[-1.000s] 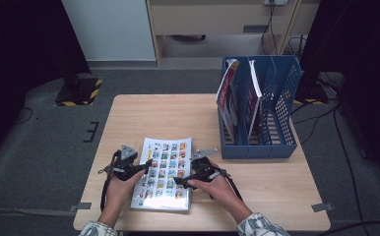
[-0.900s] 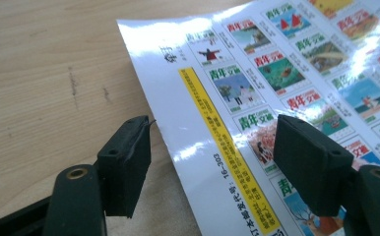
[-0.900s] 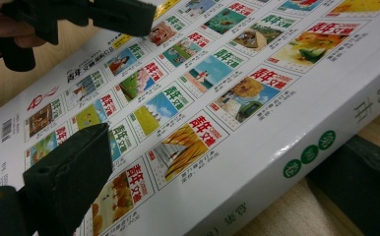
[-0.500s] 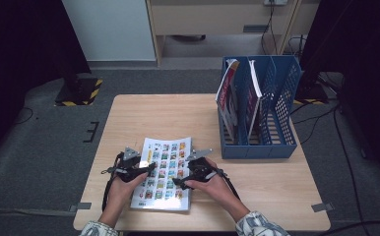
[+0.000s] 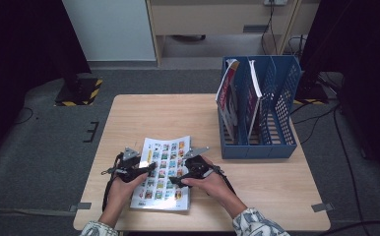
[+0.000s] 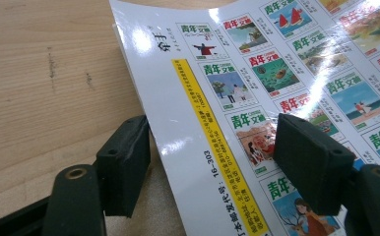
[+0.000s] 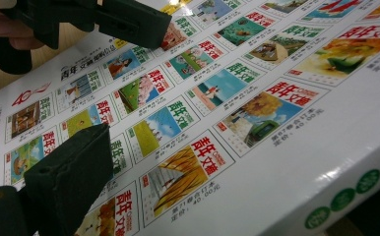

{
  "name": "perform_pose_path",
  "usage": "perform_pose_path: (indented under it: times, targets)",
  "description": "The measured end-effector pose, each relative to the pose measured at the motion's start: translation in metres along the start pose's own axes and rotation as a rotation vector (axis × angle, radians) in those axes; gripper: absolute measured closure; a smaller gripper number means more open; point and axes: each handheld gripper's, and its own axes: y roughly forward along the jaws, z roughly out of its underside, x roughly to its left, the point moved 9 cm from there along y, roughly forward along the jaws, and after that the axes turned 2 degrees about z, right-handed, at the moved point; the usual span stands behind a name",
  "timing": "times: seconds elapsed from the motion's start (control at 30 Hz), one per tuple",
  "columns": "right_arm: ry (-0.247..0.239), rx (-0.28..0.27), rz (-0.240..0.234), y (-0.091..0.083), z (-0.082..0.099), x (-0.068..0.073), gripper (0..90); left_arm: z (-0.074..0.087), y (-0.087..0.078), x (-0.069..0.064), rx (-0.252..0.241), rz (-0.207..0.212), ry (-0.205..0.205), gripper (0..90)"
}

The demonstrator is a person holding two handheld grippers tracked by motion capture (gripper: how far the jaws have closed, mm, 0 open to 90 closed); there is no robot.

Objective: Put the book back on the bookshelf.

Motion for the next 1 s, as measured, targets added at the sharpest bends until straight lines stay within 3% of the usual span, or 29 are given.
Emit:
perform_pose_path:
  times: [0.07,0.2,0.33,0.4,0.53,0.87,1.0]
  targets:
    - [0.021,-0.011,-0.007,0.0003,-0.0010,0.0000,3.8,0.0000,0.0000,-0.0001,0.000,0.000,0.002,29.7]
    - [0.017,-0.010,-0.010,0.0000,-0.0010,-0.0006,4.8,0.0002,-0.0002,-0.0003,0.003,-0.006,0.008,29.2]
    - [0.004,-0.013,0.005,-0.0008,-0.0017,-0.0025,13.0,0.0000,0.0001,-0.0007,0.001,-0.009,0.009,28.7]
    - [0.018,-0.002,-0.018,-0.0011,-0.0030,-0.0002,16.9,-0.0001,0.0004,-0.0009,0.000,-0.005,0.008,28.6]
    - [0.018,0.030,-0.018,-0.0017,-0.0049,0.0016,18.7,-0.0001,0.0005,-0.0010,0.001,-0.006,0.010,28.4]
    - [0.013,0.041,-0.025,0.0007,-0.0041,0.0031,14.4,-0.0003,0.0013,-0.0014,-0.003,0.005,0.003,28.4]
    - [0.038,0.020,-0.013,-0.0009,-0.0045,0.0002,23.5,-0.0007,0.0011,-0.0019,-0.002,0.001,0.011,28.4]
